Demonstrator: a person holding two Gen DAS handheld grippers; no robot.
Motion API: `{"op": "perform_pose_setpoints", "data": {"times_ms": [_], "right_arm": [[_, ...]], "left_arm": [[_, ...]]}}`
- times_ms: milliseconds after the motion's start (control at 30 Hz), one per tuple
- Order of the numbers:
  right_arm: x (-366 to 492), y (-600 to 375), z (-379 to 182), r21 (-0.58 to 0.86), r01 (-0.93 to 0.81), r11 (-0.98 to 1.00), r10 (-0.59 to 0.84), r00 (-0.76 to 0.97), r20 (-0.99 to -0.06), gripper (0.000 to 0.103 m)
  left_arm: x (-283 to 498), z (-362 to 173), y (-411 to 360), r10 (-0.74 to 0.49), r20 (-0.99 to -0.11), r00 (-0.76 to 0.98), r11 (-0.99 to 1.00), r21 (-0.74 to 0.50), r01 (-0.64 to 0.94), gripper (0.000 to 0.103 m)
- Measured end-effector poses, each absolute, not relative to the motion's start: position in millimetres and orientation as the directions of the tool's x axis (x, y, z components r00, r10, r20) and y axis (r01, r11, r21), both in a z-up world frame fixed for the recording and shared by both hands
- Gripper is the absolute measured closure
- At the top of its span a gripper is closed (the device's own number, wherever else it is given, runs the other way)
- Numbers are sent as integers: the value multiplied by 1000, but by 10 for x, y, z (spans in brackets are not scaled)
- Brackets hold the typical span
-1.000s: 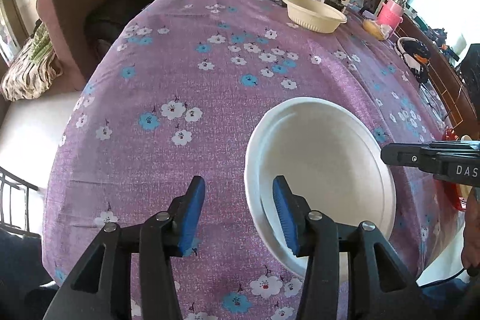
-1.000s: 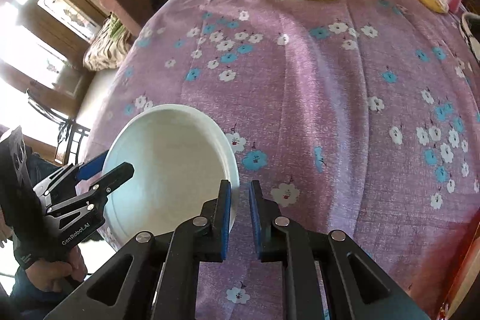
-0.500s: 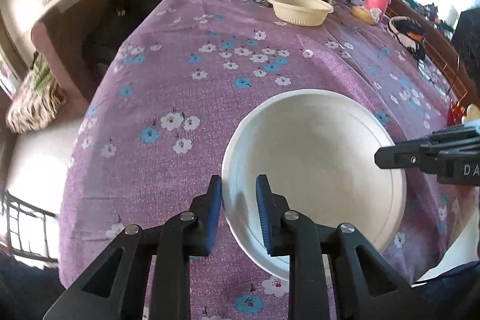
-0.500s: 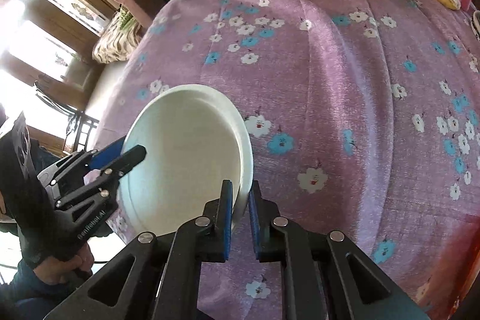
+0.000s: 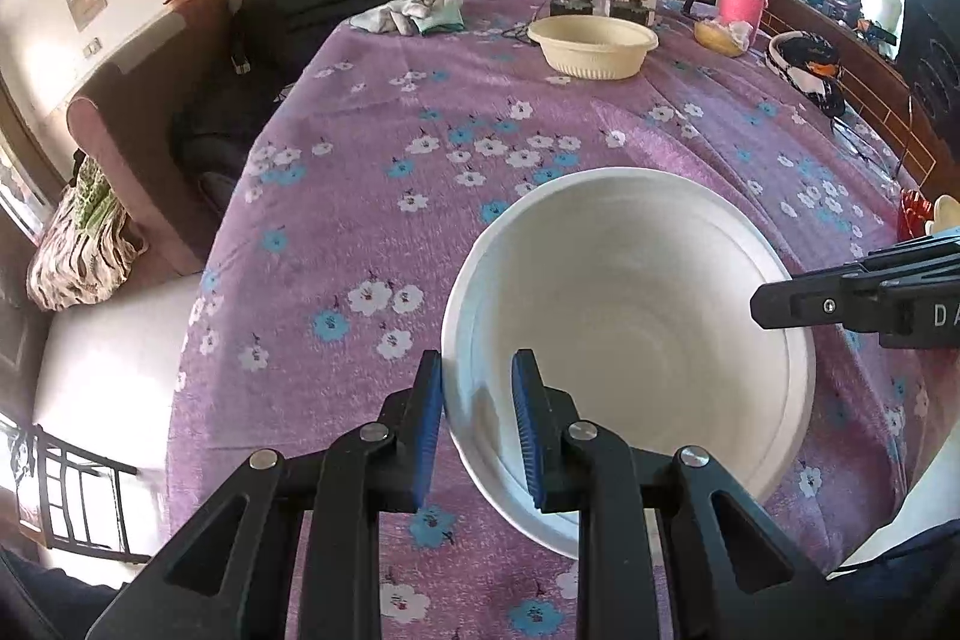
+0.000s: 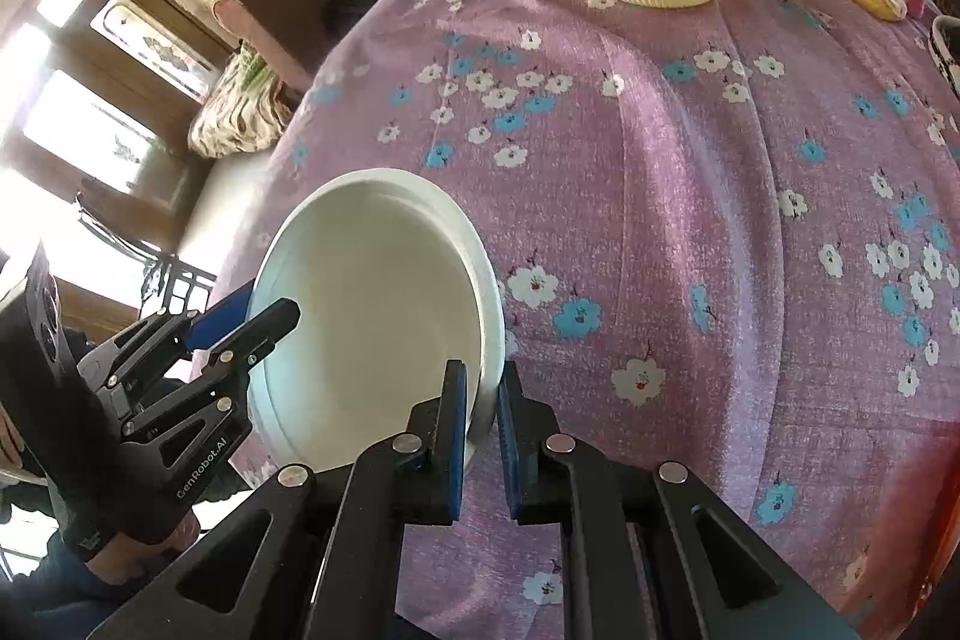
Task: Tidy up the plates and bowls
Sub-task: 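Lift the white bowl with the right gripper and carry it toward the plate stack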
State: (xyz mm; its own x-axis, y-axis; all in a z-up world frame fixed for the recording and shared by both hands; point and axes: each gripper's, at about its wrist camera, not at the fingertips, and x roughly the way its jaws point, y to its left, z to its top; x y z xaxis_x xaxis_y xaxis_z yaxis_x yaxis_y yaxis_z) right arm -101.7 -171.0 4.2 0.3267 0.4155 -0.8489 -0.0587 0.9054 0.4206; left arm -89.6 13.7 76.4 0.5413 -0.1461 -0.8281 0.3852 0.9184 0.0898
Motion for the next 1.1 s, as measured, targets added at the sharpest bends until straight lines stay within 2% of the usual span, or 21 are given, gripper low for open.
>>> {"op": "perform_pose_setpoints", "data": {"times_ms": [333, 1100], "right_arm": [[-984, -1672, 152, 439, -72, 896, 435, 348, -831, 91], [-1295, -2734, 387, 469, 4, 883, 425, 417, -803, 92]], "left_arm": [[-915, 920, 134, -138, -808, 573, 922, 107, 373, 80], [-1032, 1303, -993, -204, -767, 608, 880, 128, 457, 80]]}}
